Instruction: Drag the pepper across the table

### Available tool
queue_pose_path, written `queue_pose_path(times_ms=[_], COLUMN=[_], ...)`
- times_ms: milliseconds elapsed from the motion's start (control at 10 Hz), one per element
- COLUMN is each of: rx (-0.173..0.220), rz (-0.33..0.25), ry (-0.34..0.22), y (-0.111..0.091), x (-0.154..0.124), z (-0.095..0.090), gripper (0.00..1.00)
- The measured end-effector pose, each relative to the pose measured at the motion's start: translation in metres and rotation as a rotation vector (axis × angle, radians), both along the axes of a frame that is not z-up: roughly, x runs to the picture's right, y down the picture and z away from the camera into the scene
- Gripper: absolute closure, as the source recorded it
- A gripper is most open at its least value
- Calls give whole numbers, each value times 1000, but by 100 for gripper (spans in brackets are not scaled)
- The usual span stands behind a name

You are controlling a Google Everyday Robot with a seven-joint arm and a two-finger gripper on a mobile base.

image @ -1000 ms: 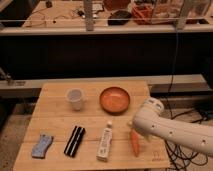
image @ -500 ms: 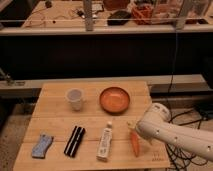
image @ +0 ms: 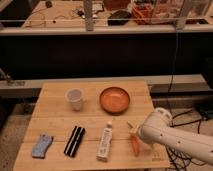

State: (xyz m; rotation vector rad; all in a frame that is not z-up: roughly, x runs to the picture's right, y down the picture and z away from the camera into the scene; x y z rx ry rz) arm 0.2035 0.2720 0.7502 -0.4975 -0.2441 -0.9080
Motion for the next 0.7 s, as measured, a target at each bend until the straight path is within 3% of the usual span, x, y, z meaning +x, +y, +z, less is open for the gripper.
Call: queue_pose_path(times_ms=[700], rx=[-28], rz=[-41], ry=[-52], y=[22], x=[4], z=[3], gripper=[20])
